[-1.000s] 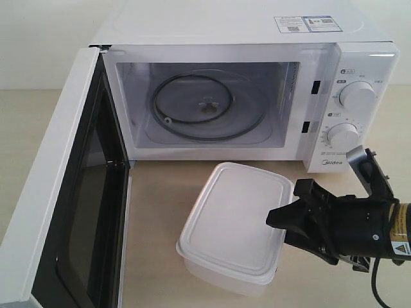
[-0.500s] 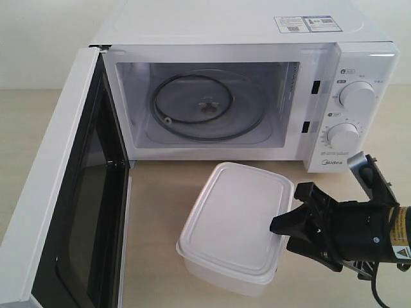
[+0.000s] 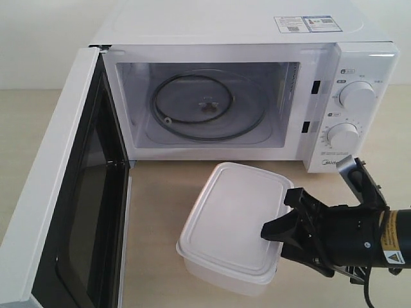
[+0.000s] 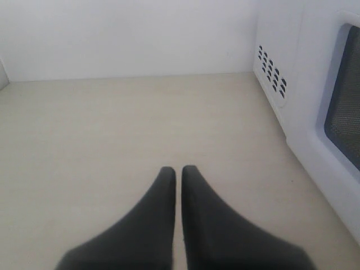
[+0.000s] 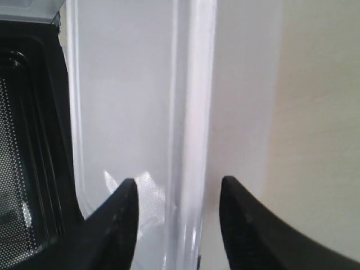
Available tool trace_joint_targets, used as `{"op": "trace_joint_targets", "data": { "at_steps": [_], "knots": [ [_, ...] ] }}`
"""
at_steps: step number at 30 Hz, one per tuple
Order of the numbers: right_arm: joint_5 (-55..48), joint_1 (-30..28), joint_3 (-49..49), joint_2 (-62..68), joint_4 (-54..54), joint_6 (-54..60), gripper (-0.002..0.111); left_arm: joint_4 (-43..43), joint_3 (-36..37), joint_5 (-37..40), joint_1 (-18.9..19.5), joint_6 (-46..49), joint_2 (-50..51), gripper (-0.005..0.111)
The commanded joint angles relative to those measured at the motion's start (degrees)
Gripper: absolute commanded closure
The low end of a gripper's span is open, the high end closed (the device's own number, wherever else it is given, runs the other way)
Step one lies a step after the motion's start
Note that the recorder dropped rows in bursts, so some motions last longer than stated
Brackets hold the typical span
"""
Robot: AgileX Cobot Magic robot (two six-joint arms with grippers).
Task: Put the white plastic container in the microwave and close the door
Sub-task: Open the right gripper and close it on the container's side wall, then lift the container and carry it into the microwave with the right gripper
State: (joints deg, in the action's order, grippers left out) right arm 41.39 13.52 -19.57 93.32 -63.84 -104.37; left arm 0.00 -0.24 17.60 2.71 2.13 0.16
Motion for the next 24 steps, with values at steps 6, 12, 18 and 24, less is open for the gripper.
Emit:
{"op": "trace_joint_targets", "data": {
  "at_steps": [6, 12, 18, 24],
  "knots": [
    [-2.65, 0.36, -0.36, -0.01, 4.18, 1.47, 0.064, -0.37, 0.24, 0.02, 0.09, -0.36, -0.16, 0.102],
    [-2.92, 0.36, -0.46, -0.01, 4.34, 1.47, 0.064, -0.37, 0.24, 0.02, 0.09, -0.36, -0.16, 0.102],
    [-2.21, 0.36, -0.45, -0.01, 4.47, 1.47, 0.065, -0.37, 0.24, 0.02, 0.09, -0.36, -0.16, 0.102],
    [-1.64, 0.36, -0.45, -0.01, 4.47, 1.96, 0.091, -0.37, 0.24, 0.02, 0.09, -0.36, -0.16, 0.102]
  ]
}}
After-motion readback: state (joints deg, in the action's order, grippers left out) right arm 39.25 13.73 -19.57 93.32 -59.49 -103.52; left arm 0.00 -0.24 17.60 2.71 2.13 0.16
